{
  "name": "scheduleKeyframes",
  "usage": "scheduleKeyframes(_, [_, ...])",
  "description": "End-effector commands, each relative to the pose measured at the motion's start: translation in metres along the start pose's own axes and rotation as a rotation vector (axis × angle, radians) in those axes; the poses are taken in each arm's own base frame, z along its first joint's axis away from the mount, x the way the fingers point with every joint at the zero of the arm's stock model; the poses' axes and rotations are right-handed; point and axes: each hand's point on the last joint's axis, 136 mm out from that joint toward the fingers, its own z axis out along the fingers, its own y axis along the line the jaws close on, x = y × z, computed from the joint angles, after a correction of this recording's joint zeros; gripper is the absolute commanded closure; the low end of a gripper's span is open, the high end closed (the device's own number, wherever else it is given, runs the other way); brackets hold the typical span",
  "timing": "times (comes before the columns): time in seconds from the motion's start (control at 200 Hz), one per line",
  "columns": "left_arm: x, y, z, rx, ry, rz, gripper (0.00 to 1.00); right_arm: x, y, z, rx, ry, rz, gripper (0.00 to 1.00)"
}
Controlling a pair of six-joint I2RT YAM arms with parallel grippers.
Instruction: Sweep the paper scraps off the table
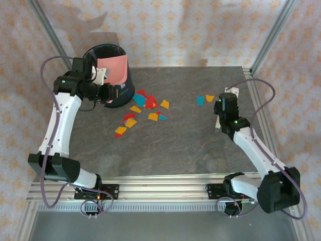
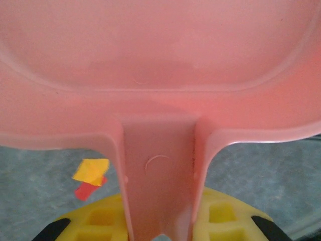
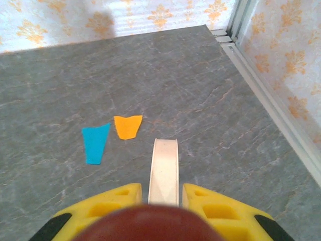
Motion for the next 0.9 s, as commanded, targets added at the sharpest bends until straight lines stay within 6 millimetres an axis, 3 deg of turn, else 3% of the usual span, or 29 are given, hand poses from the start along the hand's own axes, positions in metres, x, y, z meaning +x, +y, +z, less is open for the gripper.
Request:
scheduleKeyframes(0.0, [0.041, 0.008, -0.010, -0.080, 0.062, 0.061, 1.00, -0.033, -0.013, 0.028, 0.111, -0.079, -0.036, 1.00])
scheduleKeyframes(0.195, [0.076, 0.008, -0.006, -0.069, 0.105, 0.044, 1.00, -0.047, -0.004, 0.063, 0.151, -0.093, -0.134, 1.00])
scheduleKeyframes(0.37, [0.092, 0.005, -0.003, -0.033, 0.104, 0.015, 1.00, -0.054, 0.014, 0.097, 0.146, -0.072, -0.195, 1.00])
scheduleKeyframes(0.555, [0.100, 0.003, -0.002, -0.015, 0.118, 0.014, 1.00, -0.051, 0.059, 0.122, -0.048, -0.055, -0.232, 1.00])
scheduleKeyframes(0.696, [0.103, 0.002, 0.002, -0.003, 0.117, 0.007, 1.00, -0.042, 0.095, 0.127, -0.128, -0.019, -0.312, 1.00])
scheduleKeyframes(0.896, [0.104, 0.004, 0.008, -0.004, 0.121, -0.006, 1.00, -0.017, 0.139, 0.110, -0.242, 0.032, -0.449, 1.00])
